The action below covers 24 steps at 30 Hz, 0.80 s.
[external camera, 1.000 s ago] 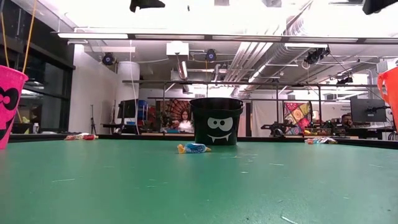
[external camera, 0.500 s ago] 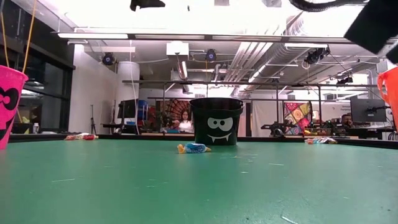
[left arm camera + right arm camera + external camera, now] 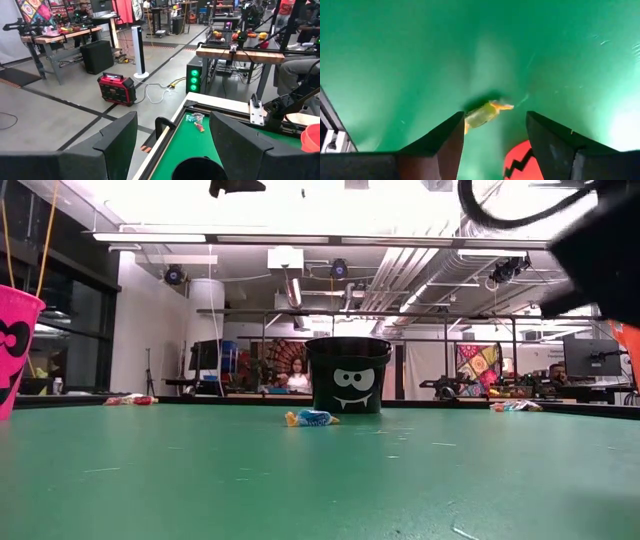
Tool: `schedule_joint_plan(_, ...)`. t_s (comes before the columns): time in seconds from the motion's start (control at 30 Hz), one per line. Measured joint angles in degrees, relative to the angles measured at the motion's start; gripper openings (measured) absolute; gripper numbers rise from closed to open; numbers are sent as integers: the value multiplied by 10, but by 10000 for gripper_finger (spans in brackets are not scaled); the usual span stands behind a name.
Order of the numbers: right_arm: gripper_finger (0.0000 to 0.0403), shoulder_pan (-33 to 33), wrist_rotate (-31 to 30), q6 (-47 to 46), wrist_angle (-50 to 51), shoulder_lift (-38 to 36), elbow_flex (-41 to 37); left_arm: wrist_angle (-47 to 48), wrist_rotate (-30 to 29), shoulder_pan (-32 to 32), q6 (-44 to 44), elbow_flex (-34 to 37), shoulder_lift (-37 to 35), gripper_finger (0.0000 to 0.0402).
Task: Sort candy by brand, put in halloween buckets
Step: Put the green candy into the black bucket
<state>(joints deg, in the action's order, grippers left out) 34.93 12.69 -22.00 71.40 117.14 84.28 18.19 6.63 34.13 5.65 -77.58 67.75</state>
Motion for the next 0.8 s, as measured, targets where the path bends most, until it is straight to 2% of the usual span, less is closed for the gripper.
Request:
schedule_joint_plan(0.27, 203, 0, 3, 21, -10, 0, -40, 0, 0, 0, 0, 0, 0, 236)
schedule_joint_plan(0.43, 204, 5, 44, 20, -44, 0, -41, 1, 0, 0, 0, 0, 0, 236)
schedule_joint_plan(0.57, 204, 17, 45, 15, -71, 0, -43, 10, 0, 0, 0, 0, 0, 236)
schedule_joint_plan(0.8, 204, 23, 48, -35, -78, 0, -54, 22, 0, 0, 0, 0, 0, 236)
